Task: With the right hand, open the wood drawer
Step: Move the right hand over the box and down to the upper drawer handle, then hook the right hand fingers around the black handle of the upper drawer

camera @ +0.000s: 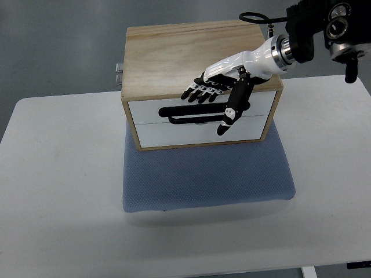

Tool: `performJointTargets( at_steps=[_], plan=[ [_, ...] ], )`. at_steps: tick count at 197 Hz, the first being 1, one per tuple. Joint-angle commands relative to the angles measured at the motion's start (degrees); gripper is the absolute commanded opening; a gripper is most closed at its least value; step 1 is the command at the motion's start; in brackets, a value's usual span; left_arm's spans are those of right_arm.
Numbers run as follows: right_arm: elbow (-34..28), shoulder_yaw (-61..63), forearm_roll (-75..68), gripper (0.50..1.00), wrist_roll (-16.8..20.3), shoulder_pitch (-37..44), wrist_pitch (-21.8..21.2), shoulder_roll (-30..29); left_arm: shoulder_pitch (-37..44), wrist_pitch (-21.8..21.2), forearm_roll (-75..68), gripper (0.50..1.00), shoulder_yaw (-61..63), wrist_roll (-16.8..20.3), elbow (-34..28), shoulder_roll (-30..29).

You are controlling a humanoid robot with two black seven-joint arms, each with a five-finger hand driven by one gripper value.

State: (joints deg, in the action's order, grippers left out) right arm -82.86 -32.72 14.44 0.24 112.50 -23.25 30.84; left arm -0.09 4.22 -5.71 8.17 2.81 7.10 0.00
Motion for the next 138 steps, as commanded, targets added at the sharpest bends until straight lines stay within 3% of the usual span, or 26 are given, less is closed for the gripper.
performJointTargets(
  at_steps=[1,138],
  plan=[
    [-0.02,-1.03,-0.38,0.938,0.11,0.0,1.27,-0.96,0.0,0.0,0.0,1.0,0.0,0.0,-0.07,0.0],
    [0.07,-3.41,-3.54,0.94,1.34,-1.58,6.2,-4.3,0.0,0.0,0.0,1.0,0.0,0.0,0.02,0.0]
  ],
)
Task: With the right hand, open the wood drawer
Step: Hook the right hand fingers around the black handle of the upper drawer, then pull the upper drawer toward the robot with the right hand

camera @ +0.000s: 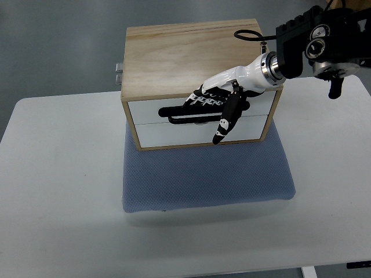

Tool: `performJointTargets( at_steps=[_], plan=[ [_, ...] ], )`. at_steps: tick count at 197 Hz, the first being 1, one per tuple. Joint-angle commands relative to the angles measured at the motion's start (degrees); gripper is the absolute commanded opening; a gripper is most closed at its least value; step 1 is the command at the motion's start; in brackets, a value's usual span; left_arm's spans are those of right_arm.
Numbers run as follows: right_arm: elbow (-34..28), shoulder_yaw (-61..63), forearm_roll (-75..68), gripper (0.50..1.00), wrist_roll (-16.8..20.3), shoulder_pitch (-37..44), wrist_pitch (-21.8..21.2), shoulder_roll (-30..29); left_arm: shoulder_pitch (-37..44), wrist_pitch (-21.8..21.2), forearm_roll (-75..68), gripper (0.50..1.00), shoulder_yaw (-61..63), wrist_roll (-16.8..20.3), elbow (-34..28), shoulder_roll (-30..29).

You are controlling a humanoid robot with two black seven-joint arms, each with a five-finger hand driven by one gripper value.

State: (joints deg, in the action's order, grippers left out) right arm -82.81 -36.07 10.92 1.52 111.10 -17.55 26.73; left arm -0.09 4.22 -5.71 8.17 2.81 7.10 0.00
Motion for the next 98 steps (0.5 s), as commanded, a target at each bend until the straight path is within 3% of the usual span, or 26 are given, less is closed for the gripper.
performJointTargets(
  at_steps=[1,98],
  plan=[
    [0.01,-0.06,-0.02,0.94,-0.02,-0.18,0.58,-0.19,0.0,0.0,0.0,1.0,0.0,0.0,0.02,0.0],
    [0.01,-1.64,-0.02,0.94,0.15,-1.32,1.37,-0.63,0.0,0.0,0.0,1.0,0.0,0.0,0.02,0.0]
  ],
)
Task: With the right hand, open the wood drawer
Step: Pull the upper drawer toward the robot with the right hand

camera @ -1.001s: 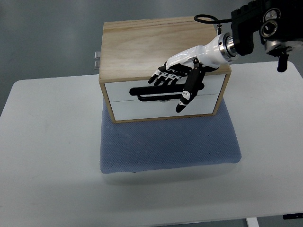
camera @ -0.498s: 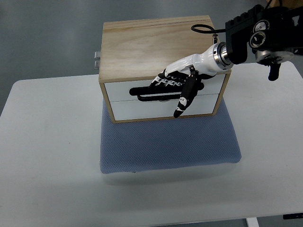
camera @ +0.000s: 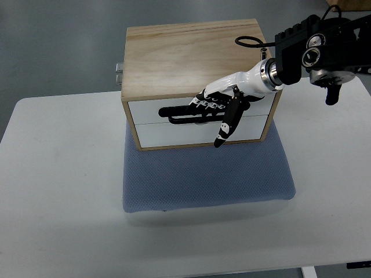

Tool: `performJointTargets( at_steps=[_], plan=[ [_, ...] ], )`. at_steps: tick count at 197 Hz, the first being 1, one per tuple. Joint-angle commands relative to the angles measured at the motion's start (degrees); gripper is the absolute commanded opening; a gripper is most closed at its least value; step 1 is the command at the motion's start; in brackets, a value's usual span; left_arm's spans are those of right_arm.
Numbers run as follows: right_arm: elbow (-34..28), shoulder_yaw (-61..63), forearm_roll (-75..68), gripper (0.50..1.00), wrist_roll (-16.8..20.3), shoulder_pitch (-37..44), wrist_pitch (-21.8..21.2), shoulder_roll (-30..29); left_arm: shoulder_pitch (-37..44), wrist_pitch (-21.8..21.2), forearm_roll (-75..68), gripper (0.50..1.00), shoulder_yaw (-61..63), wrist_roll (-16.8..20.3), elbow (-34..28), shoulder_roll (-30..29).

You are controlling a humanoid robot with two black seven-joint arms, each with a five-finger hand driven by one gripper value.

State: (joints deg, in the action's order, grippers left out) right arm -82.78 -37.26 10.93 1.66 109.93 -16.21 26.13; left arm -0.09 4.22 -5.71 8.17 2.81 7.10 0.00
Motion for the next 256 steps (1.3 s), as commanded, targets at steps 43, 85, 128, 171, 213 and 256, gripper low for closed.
performJointTargets(
  at_steps=[43,85,128,171,213,256],
  plan=[
    [-0.01,-0.45,0.06,0.94,0.8,-0.33,-0.14,-0.02,0.0,0.0,0.0,1.0,0.0,0.0,-0.07,0.0],
    [-0.01,-0.45,0.06,0.94,1.07,-0.42,-1.02,0.06,0.0,0.0,0.0,1.0,0.0,0.0,-0.07,0.0],
    [-0.18,-0.45,0.14,0.94,1.07,-0.07,-4.09,0.5,0.0,0.0,0.0,1.0,0.0,0.0,0.02,0.0],
    [-1.5,-0.45,0.14,0.942,1.07,0.55,-6.82,1.12,0.0,0.0,0.0,1.0,0.0,0.0,0.02,0.0],
    [-3.35,-0.45,0.14,0.942,0.98,1.69,-9.37,1.91,0.0,0.0,0.0,1.0,0.0,0.0,-0.07,0.0],
    [-4.23,-0.53,0.14,0.944,0.98,2.57,-13.41,3.14,0.0,0.0,0.0,1.0,0.0,0.0,-0.07,0.0]
  ],
)
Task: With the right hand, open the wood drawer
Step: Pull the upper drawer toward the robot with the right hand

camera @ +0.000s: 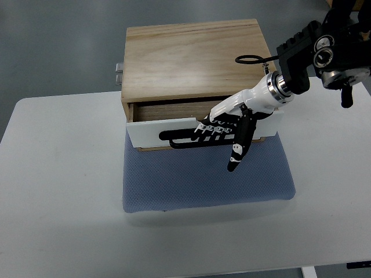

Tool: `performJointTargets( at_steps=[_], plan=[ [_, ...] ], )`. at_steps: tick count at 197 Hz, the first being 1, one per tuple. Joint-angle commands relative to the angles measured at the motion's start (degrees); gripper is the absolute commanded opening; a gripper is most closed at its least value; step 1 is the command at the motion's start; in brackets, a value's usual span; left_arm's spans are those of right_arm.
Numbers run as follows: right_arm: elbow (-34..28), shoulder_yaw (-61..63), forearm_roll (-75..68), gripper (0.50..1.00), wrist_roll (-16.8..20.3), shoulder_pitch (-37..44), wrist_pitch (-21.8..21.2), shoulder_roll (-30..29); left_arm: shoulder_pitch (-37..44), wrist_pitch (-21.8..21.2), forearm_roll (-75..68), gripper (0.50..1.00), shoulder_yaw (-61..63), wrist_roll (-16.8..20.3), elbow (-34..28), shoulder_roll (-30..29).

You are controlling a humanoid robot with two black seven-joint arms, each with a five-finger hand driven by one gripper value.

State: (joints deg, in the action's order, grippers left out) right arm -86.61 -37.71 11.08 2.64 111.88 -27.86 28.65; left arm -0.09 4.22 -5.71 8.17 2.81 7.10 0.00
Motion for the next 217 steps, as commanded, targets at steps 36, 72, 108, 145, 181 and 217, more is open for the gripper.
performJointTargets(
  at_steps=[36,72,108,145,181,217],
  plan=[
    [-1.72,-0.08,-0.01,0.944,-0.09,1.33,-4.48,1.85,0.0,0.0,0.0,1.0,0.0,0.0,0.02,0.0],
    [-3.83,-0.08,0.08,0.944,-0.09,2.03,-5.71,2.82,0.0,0.0,0.0,1.0,0.0,0.0,-0.06,0.0],
    [-4.62,-0.08,0.08,0.944,-0.17,2.56,-6.5,3.52,0.0,0.0,0.0,1.0,0.0,0.0,0.02,0.0],
    [-5.06,-0.08,0.08,0.944,-0.26,2.82,-7.12,3.78,0.0,0.0,0.0,1.0,0.0,0.0,0.02,0.0],
    [-5.24,-0.08,0.08,0.944,-0.35,4.23,-7.14,4.22,0.0,0.0,0.0,1.0,0.0,0.0,0.02,0.0],
    [-5.24,0.01,0.08,0.944,-0.44,5.72,-7.14,4.84,0.0,0.0,0.0,1.0,0.0,0.0,0.02,0.0]
  ],
)
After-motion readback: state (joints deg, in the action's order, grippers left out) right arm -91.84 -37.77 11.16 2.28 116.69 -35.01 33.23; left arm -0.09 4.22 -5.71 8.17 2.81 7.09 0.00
